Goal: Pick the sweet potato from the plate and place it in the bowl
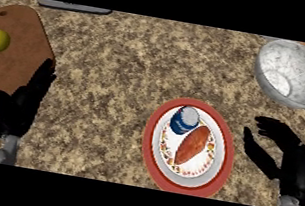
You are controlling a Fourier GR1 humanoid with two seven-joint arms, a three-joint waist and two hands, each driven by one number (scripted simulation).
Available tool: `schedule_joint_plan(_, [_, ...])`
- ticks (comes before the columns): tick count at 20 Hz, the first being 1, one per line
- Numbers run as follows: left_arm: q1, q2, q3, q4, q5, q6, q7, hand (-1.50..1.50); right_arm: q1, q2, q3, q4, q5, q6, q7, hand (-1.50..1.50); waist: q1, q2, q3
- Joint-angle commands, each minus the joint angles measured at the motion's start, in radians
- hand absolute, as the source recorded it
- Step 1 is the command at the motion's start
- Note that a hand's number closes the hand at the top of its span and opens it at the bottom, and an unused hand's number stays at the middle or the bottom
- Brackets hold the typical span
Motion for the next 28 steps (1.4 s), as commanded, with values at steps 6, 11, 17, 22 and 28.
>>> schedule_joint_plan(6, [-0.074, -0.067, -0.051, -0.041, -0.005, -0.003, -0.001, 0.0, 0.091, 0.36, 0.161, -0.054, 0.434, -0.609, -0.175, -1.5, 0.02, 0.004, 0.009])
schedule_joint_plan(11, [-0.107, -0.077, -0.046, -0.032, -0.003, -0.019, -0.015, 0.0, 0.179, 0.427, 0.194, -0.024, 0.696, -0.699, -0.028, -1.5, 0.031, 0.012, 0.005])
schedule_joint_plan(17, [-0.11, -0.103, -0.083, -0.074, -0.045, 0.023, 0.027, 0.0, 0.239, 0.43, 0.109, -0.117, 0.877, -0.539, 0.255, -1.5, 0.043, 0.012, 0.007])
schedule_joint_plan(22, [-0.109, -0.126, -0.101, -0.055, -0.048, 0.016, 0.023, 0.0, 0.229, 0.431, 0.164, -0.172, 0.981, -0.396, 0.547, -1.5, 0.054, 0.016, 0.007])
schedule_joint_plan(28, [-0.097, -0.129, -0.099, -0.081, -0.064, 0.025, 0.023, 0.0, 0.18, 0.431, 0.2, -0.246, 1.13, -0.157, 0.921, -1.5, 0.064, 0.012, 0.011])
